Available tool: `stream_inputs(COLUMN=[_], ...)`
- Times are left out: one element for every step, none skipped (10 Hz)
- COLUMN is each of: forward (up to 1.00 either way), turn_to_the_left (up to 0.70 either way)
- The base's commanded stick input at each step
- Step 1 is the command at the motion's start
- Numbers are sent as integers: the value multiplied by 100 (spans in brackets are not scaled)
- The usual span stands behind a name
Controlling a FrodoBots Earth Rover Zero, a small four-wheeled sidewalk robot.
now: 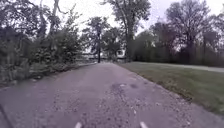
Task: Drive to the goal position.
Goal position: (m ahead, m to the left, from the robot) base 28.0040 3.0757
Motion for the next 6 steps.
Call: stream_inputs(forward=[70, 70, 70, 70, 70, 70], turn_to_the_left=[35, 22, 0, 0, 0, 0])
